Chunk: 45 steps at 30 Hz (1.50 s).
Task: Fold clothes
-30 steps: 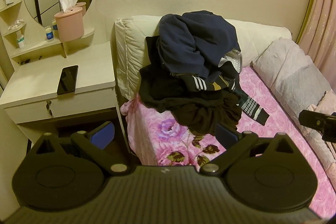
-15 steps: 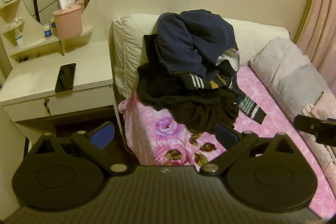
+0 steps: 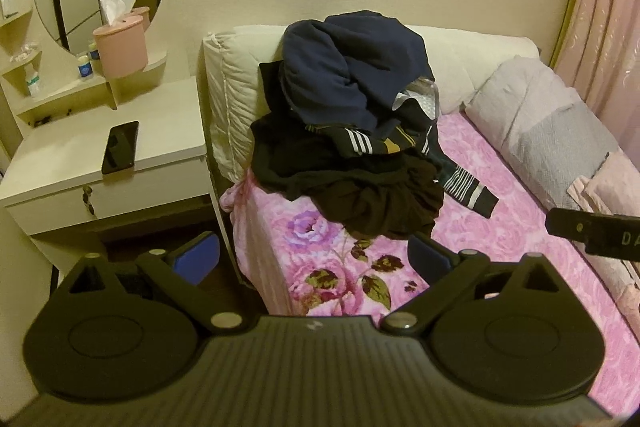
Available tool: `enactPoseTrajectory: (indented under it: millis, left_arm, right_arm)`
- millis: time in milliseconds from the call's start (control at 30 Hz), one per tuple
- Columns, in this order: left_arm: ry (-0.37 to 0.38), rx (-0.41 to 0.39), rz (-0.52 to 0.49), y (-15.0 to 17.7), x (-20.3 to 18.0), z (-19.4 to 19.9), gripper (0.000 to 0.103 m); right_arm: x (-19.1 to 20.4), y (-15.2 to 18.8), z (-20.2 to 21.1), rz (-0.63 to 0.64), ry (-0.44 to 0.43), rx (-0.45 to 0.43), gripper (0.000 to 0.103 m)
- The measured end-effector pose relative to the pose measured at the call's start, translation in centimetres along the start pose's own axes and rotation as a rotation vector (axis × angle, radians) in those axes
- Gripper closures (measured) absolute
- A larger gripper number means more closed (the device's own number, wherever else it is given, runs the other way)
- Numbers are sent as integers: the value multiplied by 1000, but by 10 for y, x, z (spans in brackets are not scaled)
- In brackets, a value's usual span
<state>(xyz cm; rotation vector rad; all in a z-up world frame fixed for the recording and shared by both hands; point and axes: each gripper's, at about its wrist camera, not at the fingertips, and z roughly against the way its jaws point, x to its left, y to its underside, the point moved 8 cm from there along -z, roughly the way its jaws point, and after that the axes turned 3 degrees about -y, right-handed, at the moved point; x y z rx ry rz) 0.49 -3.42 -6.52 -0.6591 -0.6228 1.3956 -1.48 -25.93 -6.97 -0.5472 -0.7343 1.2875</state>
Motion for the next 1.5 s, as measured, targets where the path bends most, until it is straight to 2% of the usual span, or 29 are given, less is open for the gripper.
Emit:
enactPoseTrajectory:
  millis: [400,500,600,733,867,1067,1267,1400,1500]
  left_arm:
    - [-107,-105,-15,1,13,38,2]
    - [-120,-107,-27,-8,22,29,2]
    - [-99,-108,-56,-24,27,8,2]
    - [-58,-107,-111,-56,30,-42,2]
    - [15,-116,-143,-103,24,-117,2]
    - [101,-129,-209,-191,6,-248,2]
    - [174,-122,-270,-258,-10,-364,2]
    - [203,-80,-284,-277,-24,-425,3]
    - [235,-60,-295,-277,-30,-441,6]
  right_arm:
    - [-3,1,5,-1,-79,-44,0]
    - [-1,-6,2,27,-73,-70,0]
    - [-1,-18,-9,60,-58,-107,0]
    - [-2,-41,-39,83,-45,-130,0]
    - [3,-84,-90,151,-10,-156,0]
    - [14,-166,-199,249,60,-156,0]
    - [20,-246,-321,352,71,-124,0]
    - [9,-280,-394,399,70,-85,0]
    - [-3,-296,-439,416,63,-47,0]
